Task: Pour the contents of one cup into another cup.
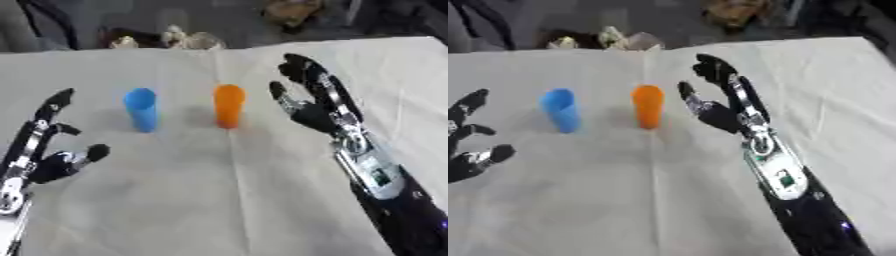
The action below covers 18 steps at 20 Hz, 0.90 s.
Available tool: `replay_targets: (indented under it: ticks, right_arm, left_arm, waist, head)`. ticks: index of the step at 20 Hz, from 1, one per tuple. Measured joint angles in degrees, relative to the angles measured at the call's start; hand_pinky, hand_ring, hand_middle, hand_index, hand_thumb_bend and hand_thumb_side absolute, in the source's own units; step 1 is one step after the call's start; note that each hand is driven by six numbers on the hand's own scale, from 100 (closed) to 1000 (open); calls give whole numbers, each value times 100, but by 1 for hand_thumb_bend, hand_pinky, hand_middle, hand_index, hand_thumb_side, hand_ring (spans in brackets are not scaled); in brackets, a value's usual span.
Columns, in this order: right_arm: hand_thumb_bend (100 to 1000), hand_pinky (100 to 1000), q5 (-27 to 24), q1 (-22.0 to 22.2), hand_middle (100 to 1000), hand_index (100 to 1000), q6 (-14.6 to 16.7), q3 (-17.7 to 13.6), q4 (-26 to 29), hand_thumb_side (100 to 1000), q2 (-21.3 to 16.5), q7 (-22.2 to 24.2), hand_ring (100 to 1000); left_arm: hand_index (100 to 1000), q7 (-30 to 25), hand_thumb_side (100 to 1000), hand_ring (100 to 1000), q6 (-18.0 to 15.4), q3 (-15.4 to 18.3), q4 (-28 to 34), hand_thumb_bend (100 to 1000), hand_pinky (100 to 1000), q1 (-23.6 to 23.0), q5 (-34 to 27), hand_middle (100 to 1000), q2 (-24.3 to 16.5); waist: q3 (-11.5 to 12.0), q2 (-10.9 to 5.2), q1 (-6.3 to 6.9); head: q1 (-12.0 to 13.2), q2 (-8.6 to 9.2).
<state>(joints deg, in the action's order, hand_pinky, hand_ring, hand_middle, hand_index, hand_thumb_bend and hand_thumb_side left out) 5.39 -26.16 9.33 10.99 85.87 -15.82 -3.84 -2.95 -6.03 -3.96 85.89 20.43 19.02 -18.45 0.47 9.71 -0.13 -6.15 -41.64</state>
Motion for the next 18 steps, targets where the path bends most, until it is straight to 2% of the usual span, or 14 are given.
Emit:
replay_targets:
  ticks: [9,18]
  right_arm:
    - [305,894,-1,0,753,891,-6,9,14,429,-1,8,833]
    - [301,895,-3,-4,753,891,-22,37,28,431,-1,31,833]
  left_arm:
    - [1000,279,620,1000,65,-52,-841,1000,617,525,-36,939,-20]
    - [987,420,609,1000,-333,-254,-1801,1000,607,1203,-157,899,112]
  waist:
    - [-41,0,-1]
    - [-128,1,-21]
  head:
    - [12,-1]
    - [62,0]
